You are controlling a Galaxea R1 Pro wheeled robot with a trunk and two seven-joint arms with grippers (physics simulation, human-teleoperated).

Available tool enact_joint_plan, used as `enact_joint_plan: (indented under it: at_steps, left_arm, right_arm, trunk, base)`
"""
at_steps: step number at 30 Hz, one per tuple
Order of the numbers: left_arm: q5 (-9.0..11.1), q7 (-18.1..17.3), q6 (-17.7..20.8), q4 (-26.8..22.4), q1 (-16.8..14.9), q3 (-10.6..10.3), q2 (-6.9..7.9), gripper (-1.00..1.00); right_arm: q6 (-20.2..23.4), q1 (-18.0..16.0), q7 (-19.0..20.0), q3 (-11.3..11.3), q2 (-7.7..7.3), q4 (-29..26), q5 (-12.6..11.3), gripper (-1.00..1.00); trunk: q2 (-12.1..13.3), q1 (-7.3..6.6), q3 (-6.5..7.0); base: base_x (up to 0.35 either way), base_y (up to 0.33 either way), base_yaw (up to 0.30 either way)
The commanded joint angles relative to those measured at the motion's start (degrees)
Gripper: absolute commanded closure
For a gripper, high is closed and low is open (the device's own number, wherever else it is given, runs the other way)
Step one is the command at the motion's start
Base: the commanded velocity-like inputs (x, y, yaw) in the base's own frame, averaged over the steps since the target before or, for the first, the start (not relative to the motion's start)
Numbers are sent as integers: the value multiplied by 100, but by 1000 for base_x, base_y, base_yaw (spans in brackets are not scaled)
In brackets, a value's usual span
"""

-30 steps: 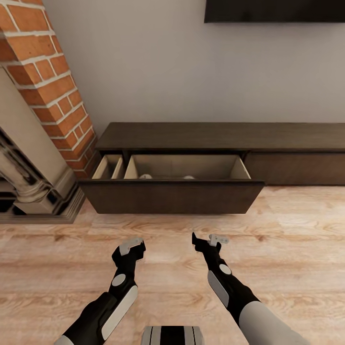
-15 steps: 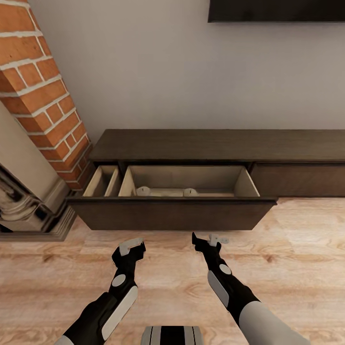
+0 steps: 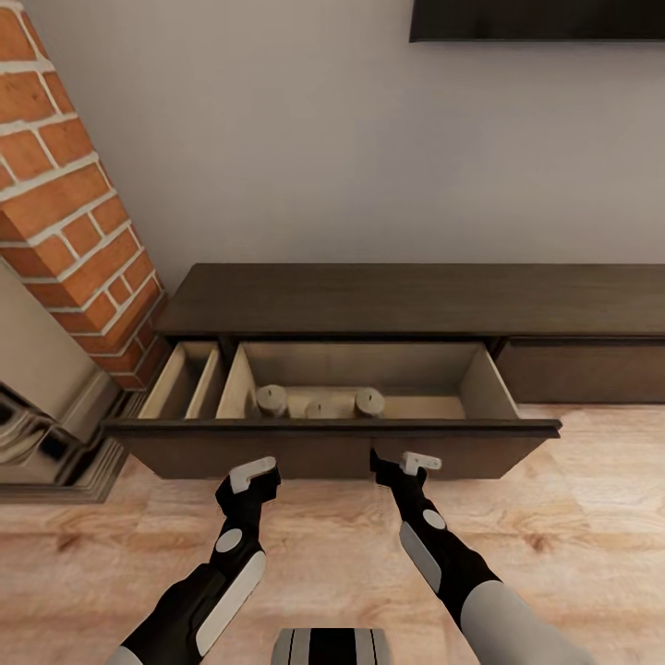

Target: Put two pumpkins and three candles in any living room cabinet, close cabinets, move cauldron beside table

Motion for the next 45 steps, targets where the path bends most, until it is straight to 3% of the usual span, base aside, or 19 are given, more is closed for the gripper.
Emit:
enact_joint_plan:
  at_steps: [1,45]
  left_arm:
    - [58,35,-38,-4,-6,-27,8,-100]
    - [58,35,-38,-47,-7,-11,8,-100]
  right_arm:
    - [-29,-5,-43,48,-6,2,-55,-100]
    - [-29,-5,-43,48,-6,11,-55,-100]
  trunk:
    - [-2,2,-4]
    - [-2,2,-4]
  base:
    - [286,0,0]
    - [264,0,0]
